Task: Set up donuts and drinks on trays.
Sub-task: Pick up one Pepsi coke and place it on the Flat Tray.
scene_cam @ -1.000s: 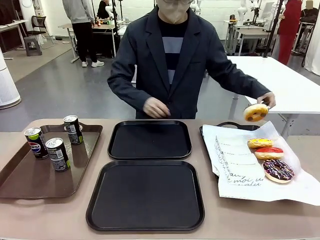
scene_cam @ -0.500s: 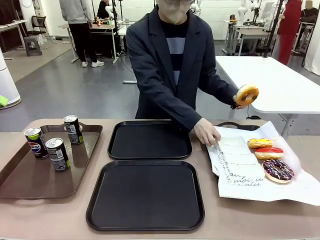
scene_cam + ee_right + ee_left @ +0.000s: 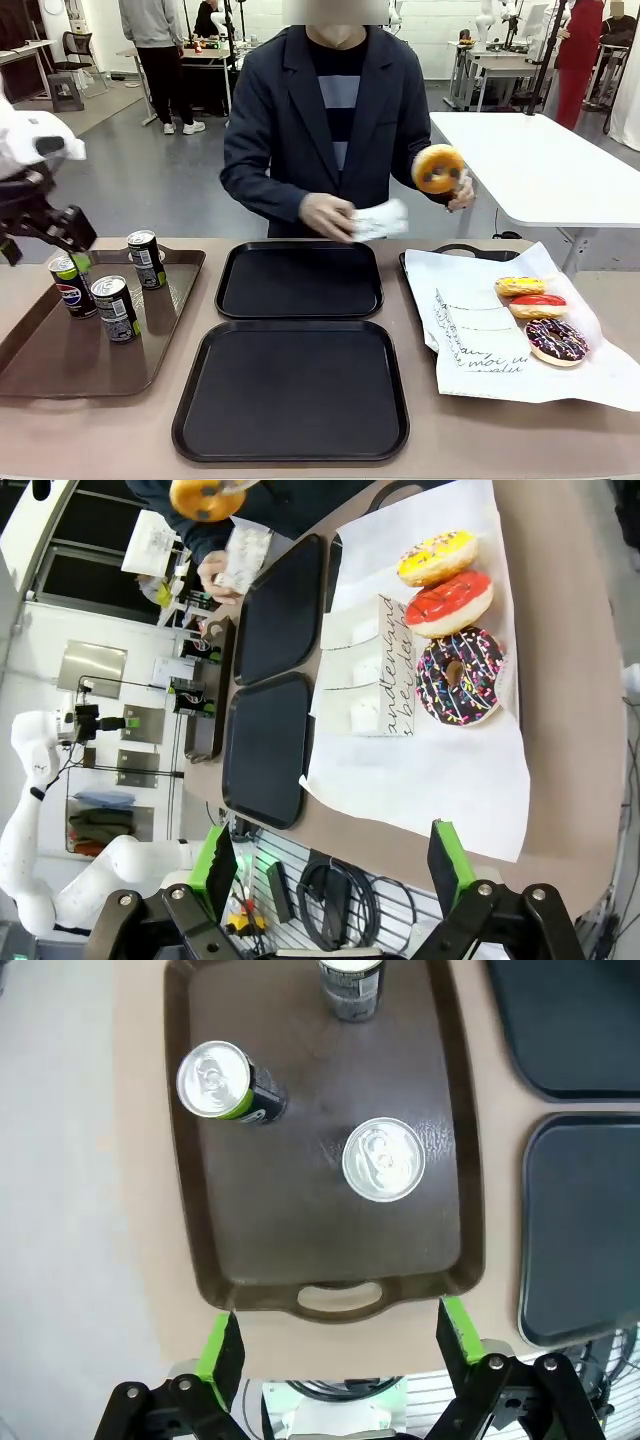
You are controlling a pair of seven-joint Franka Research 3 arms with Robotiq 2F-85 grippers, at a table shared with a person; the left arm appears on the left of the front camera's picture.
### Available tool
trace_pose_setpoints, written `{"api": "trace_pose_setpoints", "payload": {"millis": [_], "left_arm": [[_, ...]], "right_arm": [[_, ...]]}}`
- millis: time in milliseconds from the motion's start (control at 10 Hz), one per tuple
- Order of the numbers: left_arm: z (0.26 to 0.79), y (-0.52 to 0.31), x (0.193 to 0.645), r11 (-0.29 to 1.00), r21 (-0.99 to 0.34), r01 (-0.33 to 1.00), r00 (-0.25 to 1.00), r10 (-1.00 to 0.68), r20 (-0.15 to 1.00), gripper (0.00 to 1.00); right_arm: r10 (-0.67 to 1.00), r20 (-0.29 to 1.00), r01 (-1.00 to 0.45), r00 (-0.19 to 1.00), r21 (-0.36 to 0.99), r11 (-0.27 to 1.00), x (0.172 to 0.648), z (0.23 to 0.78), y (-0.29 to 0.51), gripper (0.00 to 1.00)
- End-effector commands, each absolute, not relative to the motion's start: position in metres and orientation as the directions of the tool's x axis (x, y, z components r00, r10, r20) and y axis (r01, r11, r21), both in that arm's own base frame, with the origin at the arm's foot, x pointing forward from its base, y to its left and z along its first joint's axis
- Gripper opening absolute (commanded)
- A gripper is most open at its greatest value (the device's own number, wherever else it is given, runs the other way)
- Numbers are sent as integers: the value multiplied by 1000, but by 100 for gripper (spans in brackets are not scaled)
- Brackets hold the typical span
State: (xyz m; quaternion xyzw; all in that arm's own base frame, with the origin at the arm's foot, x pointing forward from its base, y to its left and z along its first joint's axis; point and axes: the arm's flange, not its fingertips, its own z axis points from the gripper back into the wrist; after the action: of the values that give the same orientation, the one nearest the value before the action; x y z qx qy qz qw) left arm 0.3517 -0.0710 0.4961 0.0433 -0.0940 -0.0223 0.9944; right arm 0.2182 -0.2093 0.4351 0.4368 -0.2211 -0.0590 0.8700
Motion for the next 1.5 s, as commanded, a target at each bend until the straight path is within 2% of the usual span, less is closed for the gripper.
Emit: {"api": "trace_pose_setpoints", "payload": {"millis": [0,100,200,300,800,1400], "left_arm": [[474,-81,373,993,117,4,985,-24,173,100],[468,-82,377,995,100,-9,980,-11,197,100],[471,-74,374,1000,28,-8,974,2,225,100],[468,-84,370,995,100,25,986,-41,163,100],[465,-84,373,996,80,36,985,-48,163,100],[427,-94,414,994,89,-69,984,54,169,100]], "right_arm": [[-299,352,-116,887,796,594,221,435,-211,100],[-299,352,-116,887,796,594,221,435,-211,100],[-299,352,-116,887,796,594,221,435,-211,100],[-299,352,-116,887,796,594,221,435,-211,100],[-299,352,-116,887,796,594,221,435,-211,100],[-299,352,-116,887,796,594,221,435,-211,100]]}}
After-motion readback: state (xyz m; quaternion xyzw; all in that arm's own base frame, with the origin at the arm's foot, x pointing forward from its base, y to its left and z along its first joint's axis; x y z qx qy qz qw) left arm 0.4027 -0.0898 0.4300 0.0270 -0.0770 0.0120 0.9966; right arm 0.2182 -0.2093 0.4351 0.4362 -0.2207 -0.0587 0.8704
